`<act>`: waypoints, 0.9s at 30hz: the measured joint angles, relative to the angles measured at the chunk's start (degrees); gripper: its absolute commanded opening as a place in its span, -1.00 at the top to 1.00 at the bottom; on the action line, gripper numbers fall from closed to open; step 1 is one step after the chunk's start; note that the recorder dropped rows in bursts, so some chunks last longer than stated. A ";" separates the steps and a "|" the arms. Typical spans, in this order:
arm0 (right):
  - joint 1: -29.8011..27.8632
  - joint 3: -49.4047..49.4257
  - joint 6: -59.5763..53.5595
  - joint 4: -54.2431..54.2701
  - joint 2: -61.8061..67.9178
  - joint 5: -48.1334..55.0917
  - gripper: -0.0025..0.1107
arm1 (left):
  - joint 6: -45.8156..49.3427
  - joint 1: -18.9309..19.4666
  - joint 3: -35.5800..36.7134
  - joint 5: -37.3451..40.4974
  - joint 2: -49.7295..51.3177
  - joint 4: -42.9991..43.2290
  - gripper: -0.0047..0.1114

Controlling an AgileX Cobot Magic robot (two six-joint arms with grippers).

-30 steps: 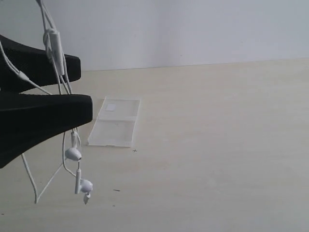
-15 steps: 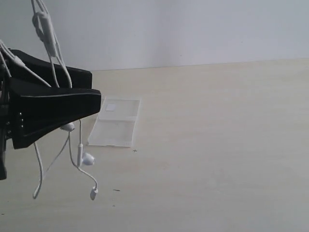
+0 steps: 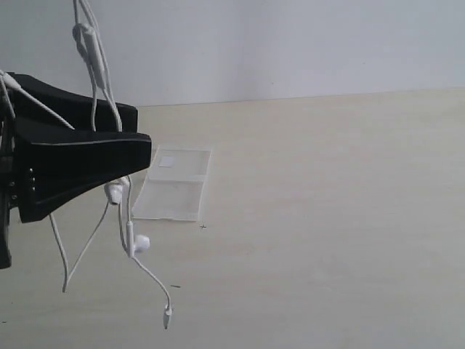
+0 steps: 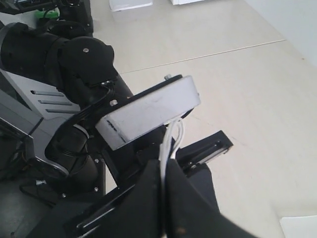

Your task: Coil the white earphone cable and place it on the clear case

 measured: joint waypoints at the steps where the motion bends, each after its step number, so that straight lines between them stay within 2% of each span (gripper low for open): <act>1: 0.00 0.00 0.13 -0.32 0.00 0.00 0.96 | 0.00 0.00 0.00 0.00 0.00 0.00 0.12; 5: 0.00 0.00 1.57 -2.22 0.00 0.00 0.96 | -0.52 0.00 0.00 -0.12 0.00 0.00 -0.16; 7: 0.00 0.00 2.71 -4.14 -0.13 0.00 0.96 | -0.95 0.00 0.00 -0.74 0.00 0.13 -0.22; 18: 0.00 0.00 5.59 -8.46 -1.60 0.00 0.96 | -1.43 0.00 0.00 -2.97 -1.86 0.26 -0.21; 22: 0.00 0.00 5.70 -8.48 -1.60 0.00 0.96 | -1.43 0.00 0.00 -2.97 -2.38 -0.14 0.03; 27: 0.00 0.00 5.70 -8.62 -1.60 -0.37 0.96 | -1.54 0.00 0.00 -2.97 -2.38 -0.48 0.51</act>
